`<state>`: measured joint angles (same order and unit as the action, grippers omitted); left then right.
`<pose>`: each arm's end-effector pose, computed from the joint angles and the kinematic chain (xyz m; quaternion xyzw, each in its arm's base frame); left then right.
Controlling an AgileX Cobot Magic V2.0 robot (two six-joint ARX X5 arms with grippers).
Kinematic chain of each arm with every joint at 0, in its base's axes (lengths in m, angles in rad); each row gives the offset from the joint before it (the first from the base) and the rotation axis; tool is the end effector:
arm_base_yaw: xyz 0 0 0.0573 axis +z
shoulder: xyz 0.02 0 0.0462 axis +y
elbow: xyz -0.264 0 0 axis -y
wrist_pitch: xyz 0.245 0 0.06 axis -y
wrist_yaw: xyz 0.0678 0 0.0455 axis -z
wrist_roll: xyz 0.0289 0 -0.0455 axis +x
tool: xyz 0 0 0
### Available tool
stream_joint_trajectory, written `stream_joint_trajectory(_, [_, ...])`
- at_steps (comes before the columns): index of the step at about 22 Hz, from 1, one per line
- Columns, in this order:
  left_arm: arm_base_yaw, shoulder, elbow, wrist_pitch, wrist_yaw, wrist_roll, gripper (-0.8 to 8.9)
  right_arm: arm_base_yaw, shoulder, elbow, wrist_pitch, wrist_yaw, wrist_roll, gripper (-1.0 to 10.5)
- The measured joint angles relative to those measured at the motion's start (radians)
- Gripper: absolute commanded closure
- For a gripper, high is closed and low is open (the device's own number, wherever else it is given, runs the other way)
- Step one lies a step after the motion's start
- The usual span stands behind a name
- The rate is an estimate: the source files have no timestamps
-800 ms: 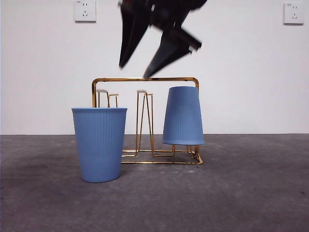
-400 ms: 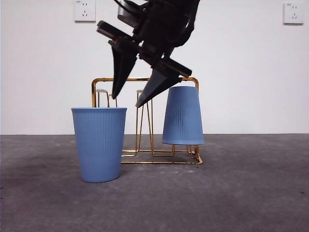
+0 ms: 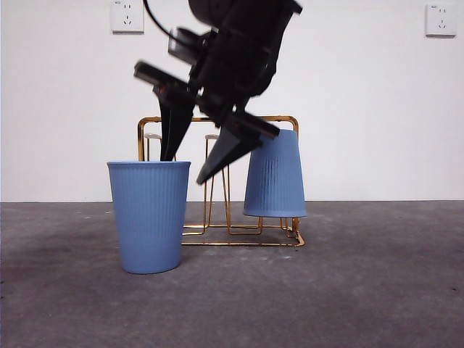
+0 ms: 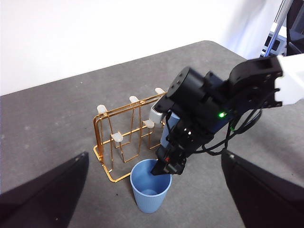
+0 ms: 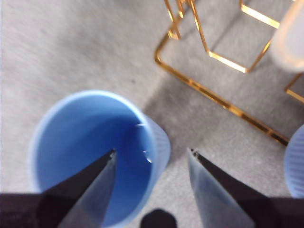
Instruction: Pick up cup 1,put cup 1 in the cup rack,pick up cup 2,put cup 2 in the cup rack
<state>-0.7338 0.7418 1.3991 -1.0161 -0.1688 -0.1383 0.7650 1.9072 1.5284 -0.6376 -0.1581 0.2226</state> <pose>0.0573 -0.0452 0.4452 0.0123 0.1791 -0.2625 0.9481 0.2909 0.2856 0.2359 -0.0576 0.5047 0.3351 0.7935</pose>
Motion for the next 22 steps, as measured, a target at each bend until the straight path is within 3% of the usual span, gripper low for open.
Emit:
stream_joint_trajectory(5, [0.000,0.000,0.000,0.000,0.000,0.000,3.42,0.002,0.037,0.000,0.003,0.001,0.003,7.1])
stream_joint_trajectory(9, [0.000,0.000,0.000,0.000,0.000,0.000,3.42,0.004,0.039,0.000,0.015,0.002,0.003,9.7])
stream_joint_trajectory(15, [0.000,0.000,0.000,0.008,0.011,0.000,3.43,0.012,0.039,0.000,0.048,0.001,0.003,9.6])
stream_joint_trajectory(22, [0.000,0.000,0.000,0.140,0.136,-0.011,3.42,0.013,-0.004,-0.004,0.043,-0.007,0.002,9.6])
